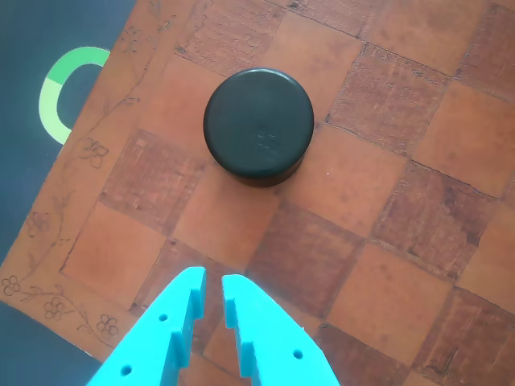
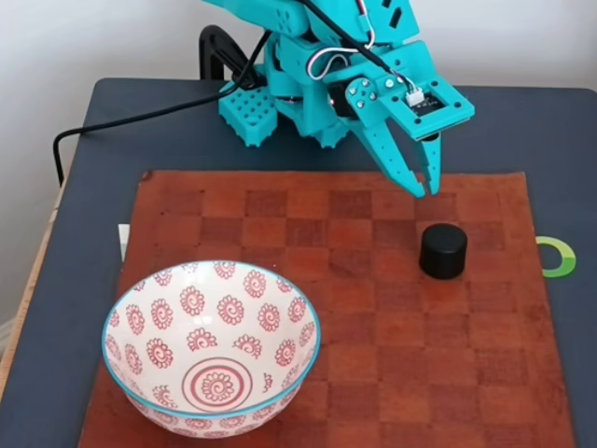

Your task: Grasp a black cylinder and put it in the bin.

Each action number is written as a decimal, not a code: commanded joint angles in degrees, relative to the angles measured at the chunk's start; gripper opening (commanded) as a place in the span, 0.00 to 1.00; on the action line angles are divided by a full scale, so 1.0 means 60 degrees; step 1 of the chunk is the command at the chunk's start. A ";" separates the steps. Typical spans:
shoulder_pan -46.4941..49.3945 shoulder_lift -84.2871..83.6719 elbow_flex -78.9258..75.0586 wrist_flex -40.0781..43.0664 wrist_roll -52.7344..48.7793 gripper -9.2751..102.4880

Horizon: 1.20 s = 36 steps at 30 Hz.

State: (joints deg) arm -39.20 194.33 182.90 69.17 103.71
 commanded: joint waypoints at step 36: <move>-0.0059 0.0425 -0.0981 0.0015 -0.0029 0.09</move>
State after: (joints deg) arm -39.20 194.33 180.00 69.26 103.71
